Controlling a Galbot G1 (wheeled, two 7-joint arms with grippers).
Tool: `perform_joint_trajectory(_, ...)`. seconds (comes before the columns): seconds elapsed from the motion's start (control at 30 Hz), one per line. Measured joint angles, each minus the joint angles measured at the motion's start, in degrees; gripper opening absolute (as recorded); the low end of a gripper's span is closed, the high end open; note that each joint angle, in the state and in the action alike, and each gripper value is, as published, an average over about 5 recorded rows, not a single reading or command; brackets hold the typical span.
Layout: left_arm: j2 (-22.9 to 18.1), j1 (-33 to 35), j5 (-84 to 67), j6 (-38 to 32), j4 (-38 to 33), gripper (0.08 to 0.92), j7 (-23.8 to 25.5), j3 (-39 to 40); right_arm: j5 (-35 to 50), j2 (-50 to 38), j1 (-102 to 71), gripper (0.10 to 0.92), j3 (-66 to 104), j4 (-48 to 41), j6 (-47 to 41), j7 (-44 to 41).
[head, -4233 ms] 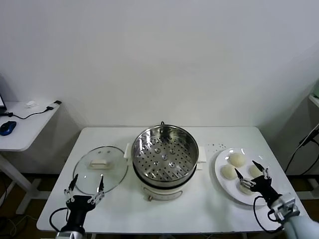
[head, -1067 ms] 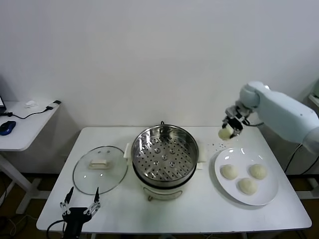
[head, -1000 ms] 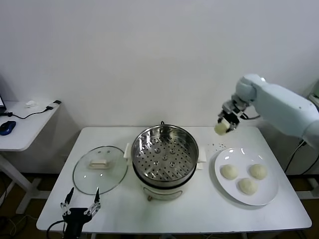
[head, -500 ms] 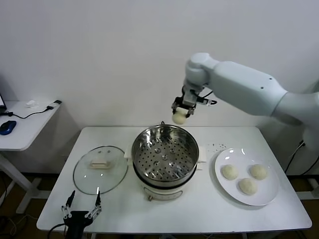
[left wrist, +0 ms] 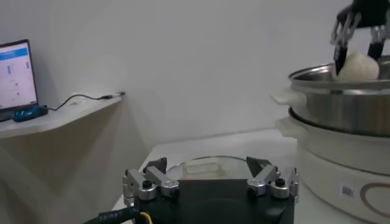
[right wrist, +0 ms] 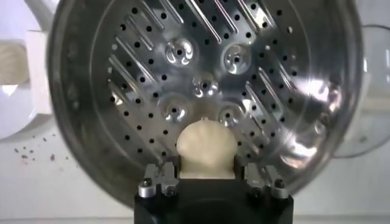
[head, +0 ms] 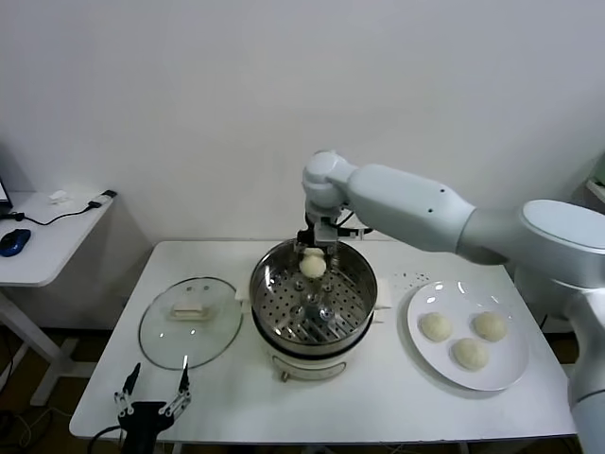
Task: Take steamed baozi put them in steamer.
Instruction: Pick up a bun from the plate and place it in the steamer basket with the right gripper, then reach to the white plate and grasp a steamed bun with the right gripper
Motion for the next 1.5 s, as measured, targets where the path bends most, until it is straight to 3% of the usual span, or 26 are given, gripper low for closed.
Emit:
perform_joint_trajectory(0.23, -0.05, 0.01, -0.65, 0.07, 0.31, 0.823, -0.12, -0.11, -1.62, 1.29, -2.07, 0.589, 0.62, -2.23, 0.31, 0.37)
perform_joint_trajectory(0.53, -0.05, 0.22, -0.97, -0.08, 0.79, 0.823, -0.34, -0.23, -0.28, 0.93, -1.67, 0.798, 0.99, -1.94, -0.78, -0.25)
perform_joint_trajectory(0.83, 0.02, 0.36, -0.90, 0.01, 0.43, 0.823, -0.37, -0.19, 5.40, -2.05, 2.74, 0.823, 0.44, 1.28, -2.93, -1.21)
perform_joint_trajectory(1.07, 0.22, 0.96, -0.87, -0.02, -0.29, 0.823, -0.36, -0.07, 18.37, -8.48, 11.95, 0.823, -7.07, 4.18, -10.81, 1.40)
perform_joint_trajectory(1.3, 0.25, 1.25, -0.71, -0.07, -1.07, 0.823, -0.35, 0.37, 34.54, -18.20, 18.94, 0.823, -16.51, 7.34, -26.07, 5.24)
perform_joint_trajectory(1.5, 0.32, 1.45, -0.62, -0.08, -1.38, 0.823, -0.36, 0.48, 43.58, -27.10, 20.55, 0.823, -21.74, 10.38, -38.55, 7.49)
